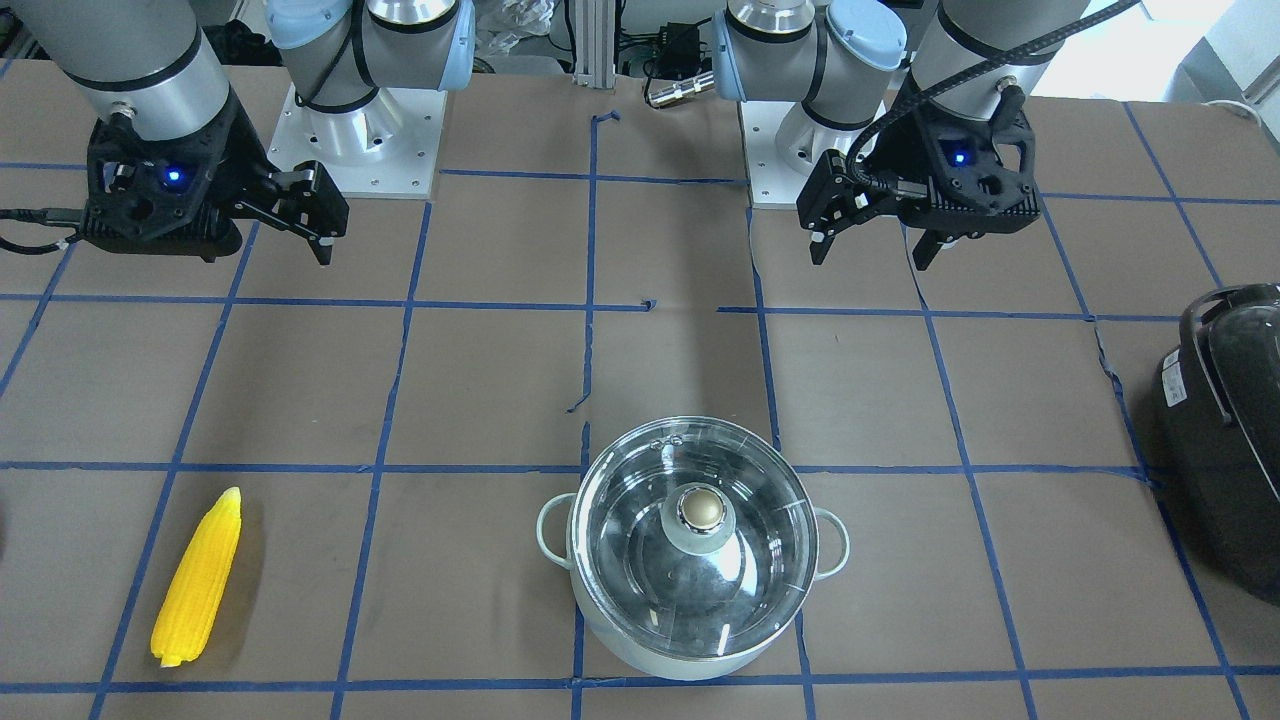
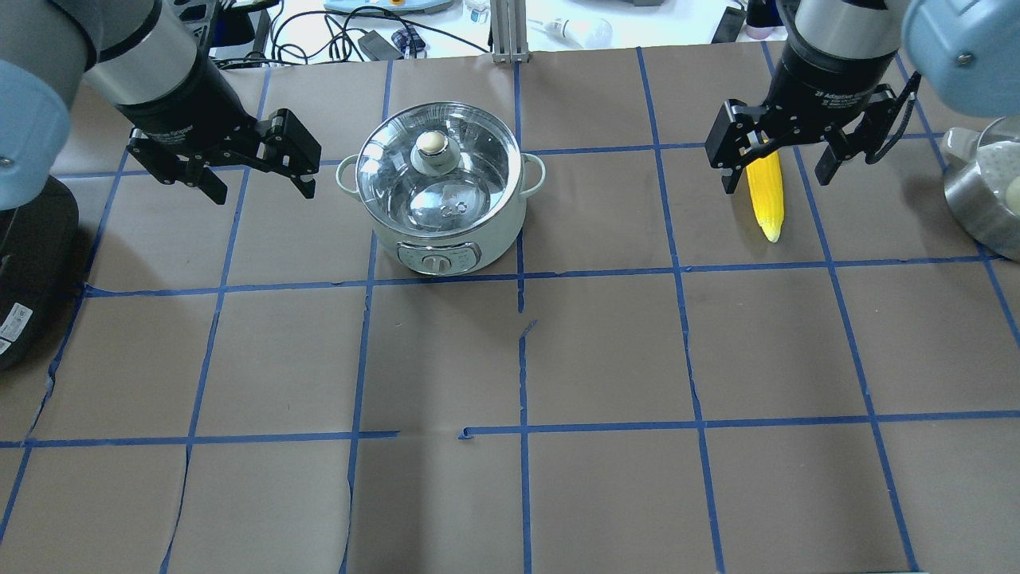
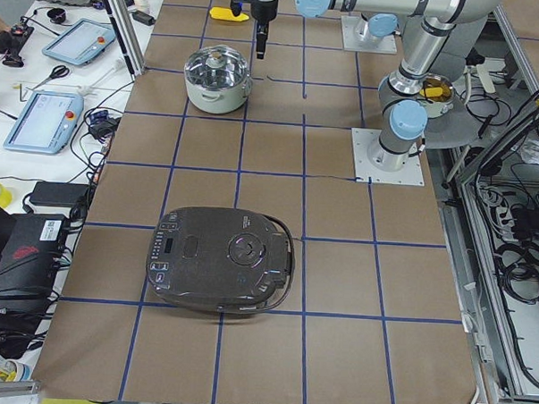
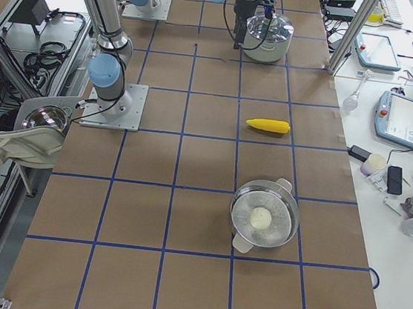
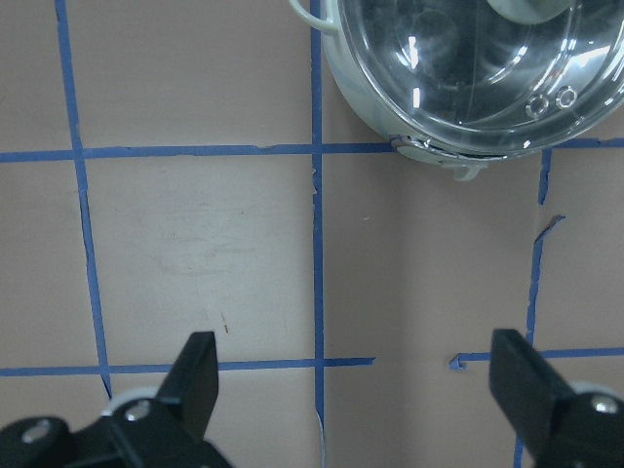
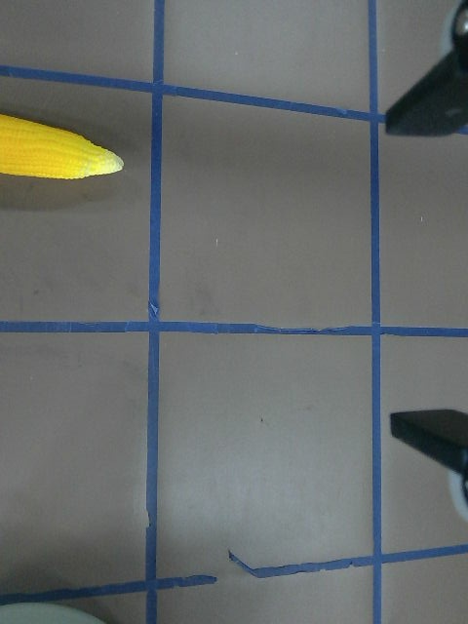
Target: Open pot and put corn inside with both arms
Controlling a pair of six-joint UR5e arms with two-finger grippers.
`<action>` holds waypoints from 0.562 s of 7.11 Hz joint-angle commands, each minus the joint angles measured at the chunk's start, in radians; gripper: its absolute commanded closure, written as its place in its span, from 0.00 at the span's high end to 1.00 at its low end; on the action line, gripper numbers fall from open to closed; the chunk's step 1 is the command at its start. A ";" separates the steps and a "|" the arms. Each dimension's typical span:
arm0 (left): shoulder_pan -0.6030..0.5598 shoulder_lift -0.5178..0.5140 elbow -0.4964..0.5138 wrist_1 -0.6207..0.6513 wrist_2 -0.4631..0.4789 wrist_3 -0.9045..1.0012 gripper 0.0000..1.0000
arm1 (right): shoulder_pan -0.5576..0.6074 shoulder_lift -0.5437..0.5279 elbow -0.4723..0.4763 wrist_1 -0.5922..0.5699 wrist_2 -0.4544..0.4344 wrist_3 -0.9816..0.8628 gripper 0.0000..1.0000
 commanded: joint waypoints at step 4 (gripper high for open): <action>-0.003 -0.095 0.096 -0.010 0.033 -0.084 1.00 | 0.004 -0.019 0.003 0.011 0.036 -0.001 1.00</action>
